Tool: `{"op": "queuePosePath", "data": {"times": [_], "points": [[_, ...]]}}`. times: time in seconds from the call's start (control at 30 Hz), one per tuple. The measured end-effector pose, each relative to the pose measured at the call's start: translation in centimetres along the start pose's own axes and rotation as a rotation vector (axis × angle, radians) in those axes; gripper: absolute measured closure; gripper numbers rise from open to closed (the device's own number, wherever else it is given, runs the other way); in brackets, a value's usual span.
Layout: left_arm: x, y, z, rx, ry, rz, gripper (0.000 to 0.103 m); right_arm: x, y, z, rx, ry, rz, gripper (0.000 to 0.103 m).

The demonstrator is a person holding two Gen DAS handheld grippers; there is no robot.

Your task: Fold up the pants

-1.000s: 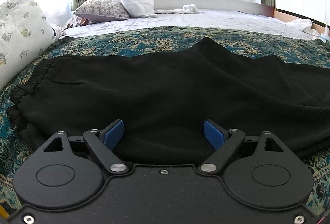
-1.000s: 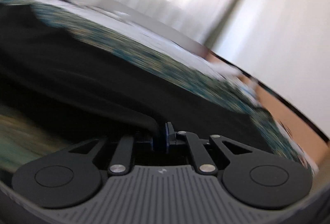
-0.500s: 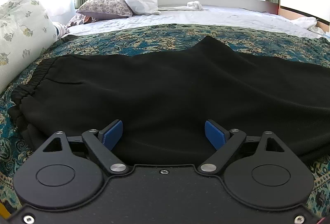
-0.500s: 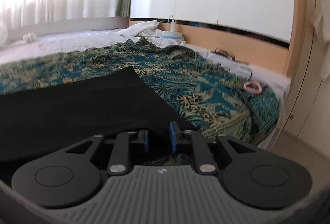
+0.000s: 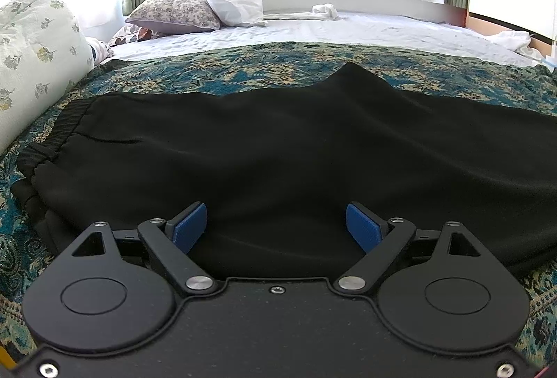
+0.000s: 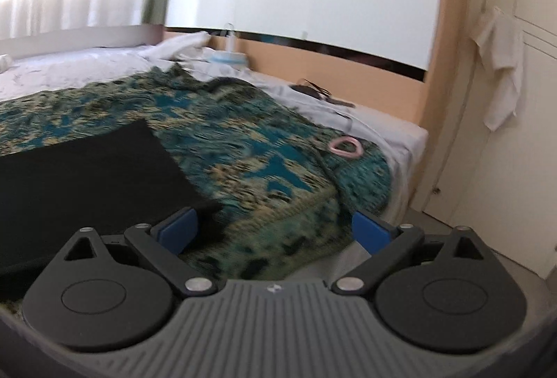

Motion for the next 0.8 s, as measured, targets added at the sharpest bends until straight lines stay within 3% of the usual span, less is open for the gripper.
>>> {"op": "queuePosePath", "data": {"times": [0.13,0.27,0.37,0.47,0.63,0.77,0.8], "points": [[0.0,0.2,-0.2,0.012,0.013,0.004,0.016,-1.1,-0.5,-0.2,0.029,0.036,0.16,0.002],[-0.7,1.2,-1.2,0.007,0.006,0.005,0.019,-1.9,-0.5,-0.8,0.02,0.116,0.425,0.002],[-1.8,1.9,-2.1,-0.018,-0.033,-0.013,0.019,-1.9,-0.9,-1.1,0.021,0.232,0.668,0.002],[-3.6,2.6,-2.8,-0.039,-0.078,-0.013,0.019,-0.6,-1.5,-1.3,0.039,0.341,0.814,0.002],[-8.2,2.8,-3.4,-0.045,-0.168,0.047,0.019,2.0,-2.8,-0.5,0.078,0.365,0.841,0.004],[-8.9,0.1,-2.6,0.049,-0.132,0.08,0.021,2.6,-2.4,-0.7,0.047,0.375,0.801,0.008],[-8.5,-0.1,-2.8,0.024,-0.141,0.053,0.021,2.5,-2.3,-0.8,0.04,0.388,0.807,0.014]]}}
Point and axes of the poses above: each gripper's, at about its wrist camera, not at the fingertips, and z roughly the way its jaws point, x to its left, y to its top, the point moved 8 cm from there along z, roughly the way its jaws point, and after that the axes turned 10 degrees about -x, right-handed, at the moved point
